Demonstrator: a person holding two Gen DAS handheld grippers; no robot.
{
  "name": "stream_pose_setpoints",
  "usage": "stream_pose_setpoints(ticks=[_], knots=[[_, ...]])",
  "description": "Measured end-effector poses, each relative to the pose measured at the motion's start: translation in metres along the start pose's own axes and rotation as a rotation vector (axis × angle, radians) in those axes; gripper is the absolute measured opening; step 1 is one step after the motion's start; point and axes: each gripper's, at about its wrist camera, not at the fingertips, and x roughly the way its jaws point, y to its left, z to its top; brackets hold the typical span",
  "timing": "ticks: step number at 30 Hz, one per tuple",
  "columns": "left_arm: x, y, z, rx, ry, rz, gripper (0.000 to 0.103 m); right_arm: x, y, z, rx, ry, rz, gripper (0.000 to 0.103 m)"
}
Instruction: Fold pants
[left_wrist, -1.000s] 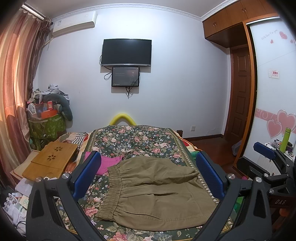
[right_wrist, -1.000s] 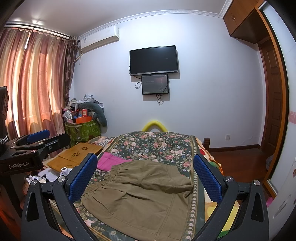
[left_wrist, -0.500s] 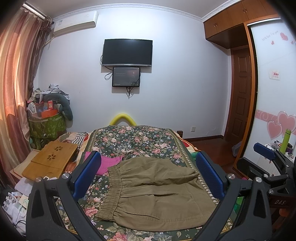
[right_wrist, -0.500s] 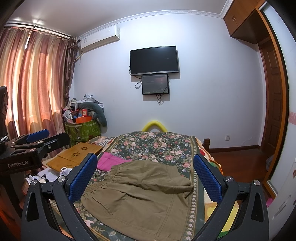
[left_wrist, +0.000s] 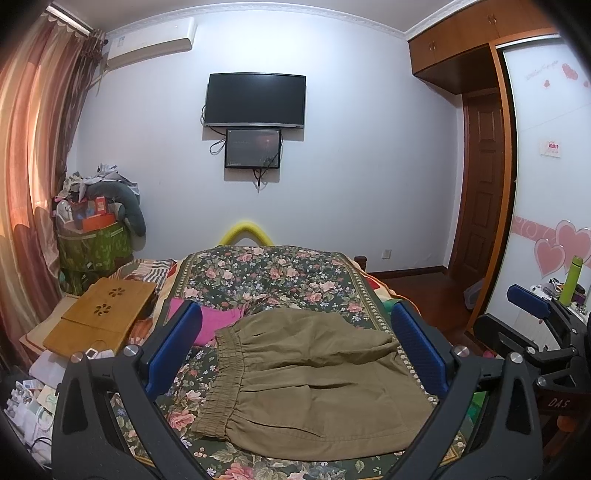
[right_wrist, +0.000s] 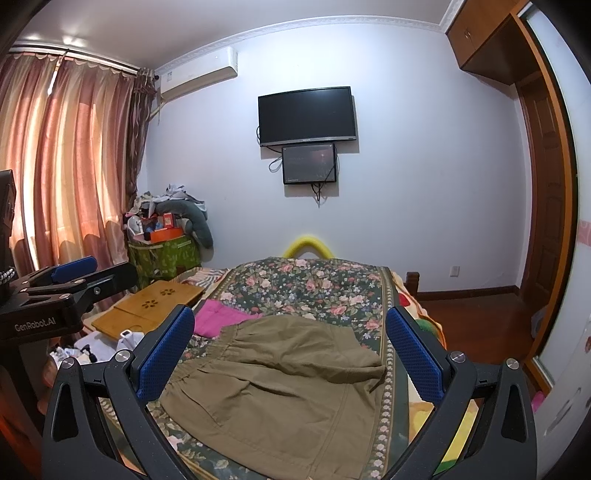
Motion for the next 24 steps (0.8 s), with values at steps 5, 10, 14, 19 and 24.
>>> stream_pose_setpoints(ticks=[5, 10, 14, 19, 24], knots=[[0.012, 0.002, -0.002, 0.001, 0.022, 0.003, 0.103, 0.012, -0.007, -0.005, 0.004, 0.029, -0.008, 0.103], [0.039, 0.009, -0.006, 0.002, 0.08, 0.011, 0.103, 0.032, -0.021, -0.016, 0.03, 0.091, -0.024, 0.103], [0.074, 0.02, -0.013, -0.002, 0.166, -0.004, 0.103, 0.057, -0.041, -0.029, 0.05, 0.155, -0.057, 0.103], [0.125, 0.038, -0.031, 0.014, 0.281, 0.037, 0.103, 0.078, -0.062, -0.044, 0.068, 0.23, -0.079, 0.103], [0.179, 0.066, -0.051, -0.003, 0.42, 0.058, 0.103, 0.103, -0.088, -0.062, 0.098, 0.343, -0.081, 0.091]])
